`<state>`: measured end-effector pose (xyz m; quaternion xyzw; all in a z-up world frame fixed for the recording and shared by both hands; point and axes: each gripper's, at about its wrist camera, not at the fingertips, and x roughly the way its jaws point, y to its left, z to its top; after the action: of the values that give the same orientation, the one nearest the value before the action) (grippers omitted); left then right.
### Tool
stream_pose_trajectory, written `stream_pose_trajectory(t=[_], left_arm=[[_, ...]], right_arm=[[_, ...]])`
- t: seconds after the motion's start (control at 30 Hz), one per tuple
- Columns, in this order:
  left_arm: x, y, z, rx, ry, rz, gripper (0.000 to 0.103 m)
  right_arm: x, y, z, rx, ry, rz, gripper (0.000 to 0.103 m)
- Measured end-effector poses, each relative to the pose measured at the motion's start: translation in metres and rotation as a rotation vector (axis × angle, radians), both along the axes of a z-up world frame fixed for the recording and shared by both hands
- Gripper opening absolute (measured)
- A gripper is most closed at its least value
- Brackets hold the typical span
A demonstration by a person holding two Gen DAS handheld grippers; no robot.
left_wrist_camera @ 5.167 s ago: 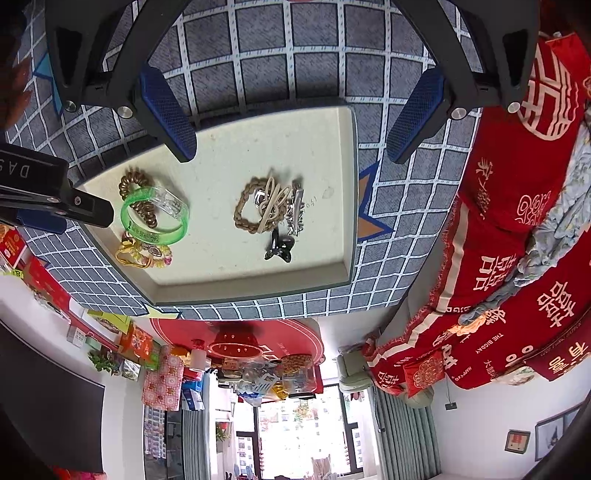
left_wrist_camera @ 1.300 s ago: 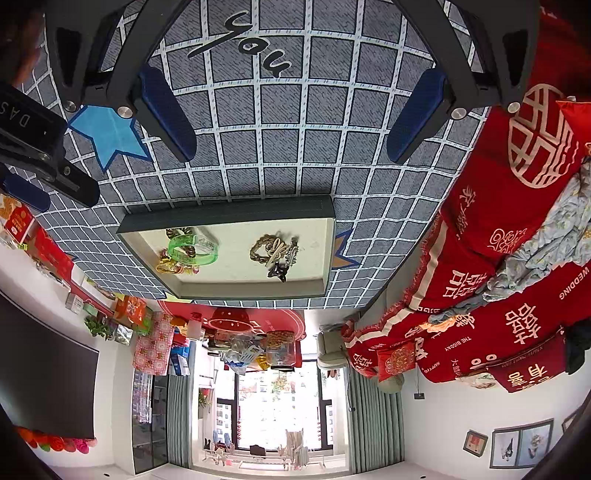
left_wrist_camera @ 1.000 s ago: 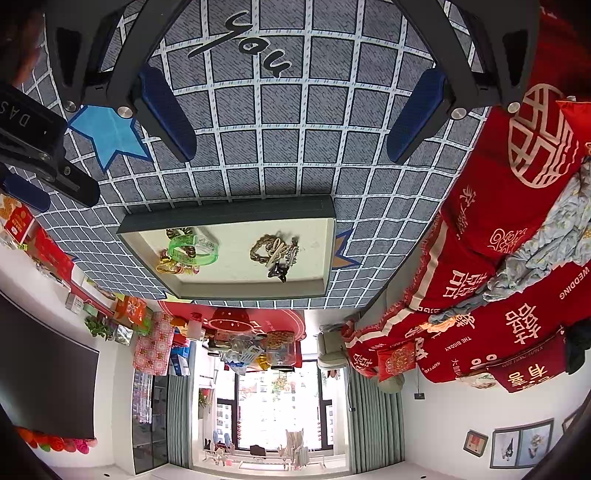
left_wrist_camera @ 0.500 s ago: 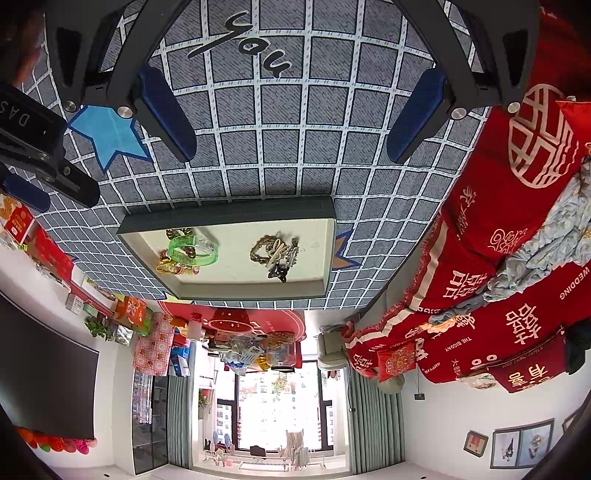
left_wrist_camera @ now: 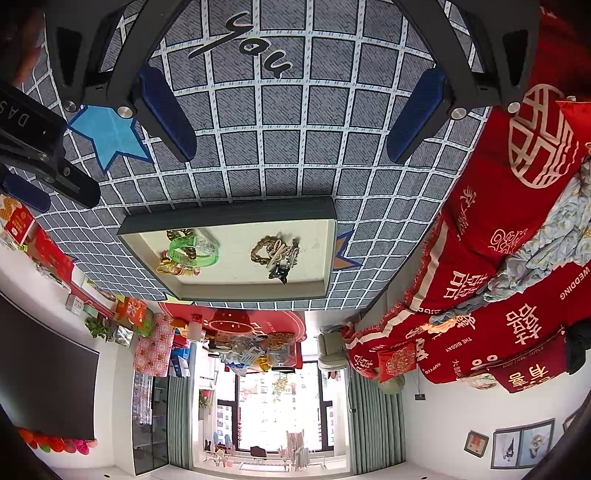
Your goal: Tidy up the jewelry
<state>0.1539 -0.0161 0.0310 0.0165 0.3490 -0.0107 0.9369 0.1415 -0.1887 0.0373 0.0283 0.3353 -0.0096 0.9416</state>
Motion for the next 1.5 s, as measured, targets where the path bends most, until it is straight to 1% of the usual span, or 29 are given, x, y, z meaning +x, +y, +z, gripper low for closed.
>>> stream_pose_trajectory(t=[1.5], left_arm=[[-0.0025, -0.0022, -0.0072, 0.001, 0.011, -0.001, 0.103]], right_arm=[[-0.0002, 0.0013, 0.0008, 0.004, 0.005, 0.000, 0.088]])
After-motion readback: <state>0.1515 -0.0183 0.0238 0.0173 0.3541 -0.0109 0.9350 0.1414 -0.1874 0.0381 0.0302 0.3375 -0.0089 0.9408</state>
